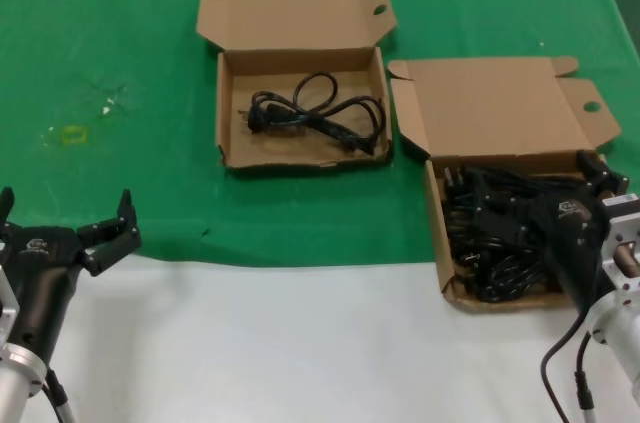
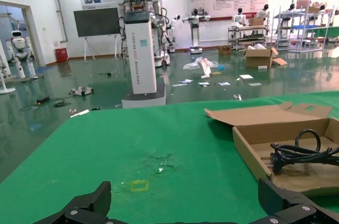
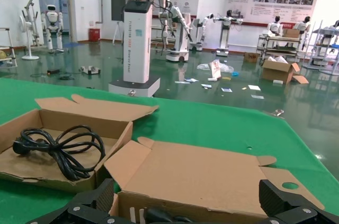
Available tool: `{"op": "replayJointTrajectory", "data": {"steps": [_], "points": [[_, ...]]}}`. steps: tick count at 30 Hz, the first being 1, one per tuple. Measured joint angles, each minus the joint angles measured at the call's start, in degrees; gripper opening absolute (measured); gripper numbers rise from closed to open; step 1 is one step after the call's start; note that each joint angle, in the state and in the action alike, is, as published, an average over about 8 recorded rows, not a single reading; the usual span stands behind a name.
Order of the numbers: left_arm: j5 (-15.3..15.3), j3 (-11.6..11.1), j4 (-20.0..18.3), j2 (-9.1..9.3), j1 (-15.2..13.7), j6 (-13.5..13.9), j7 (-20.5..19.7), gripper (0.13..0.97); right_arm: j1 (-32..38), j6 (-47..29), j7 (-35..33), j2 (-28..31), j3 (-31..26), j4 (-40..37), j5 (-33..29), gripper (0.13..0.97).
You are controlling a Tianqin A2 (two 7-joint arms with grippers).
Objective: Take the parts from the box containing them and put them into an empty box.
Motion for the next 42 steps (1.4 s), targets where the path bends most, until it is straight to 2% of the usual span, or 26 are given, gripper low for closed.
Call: {"op": "replayJointTrajectory", "data": {"steps": [42], "points": [[0.0, 0.0, 0.0, 0.0, 0.0, 0.0, 0.0, 0.966, 0.0, 0.0, 0.0, 0.0, 0.0, 0.0, 0.0, 0.966]]}}
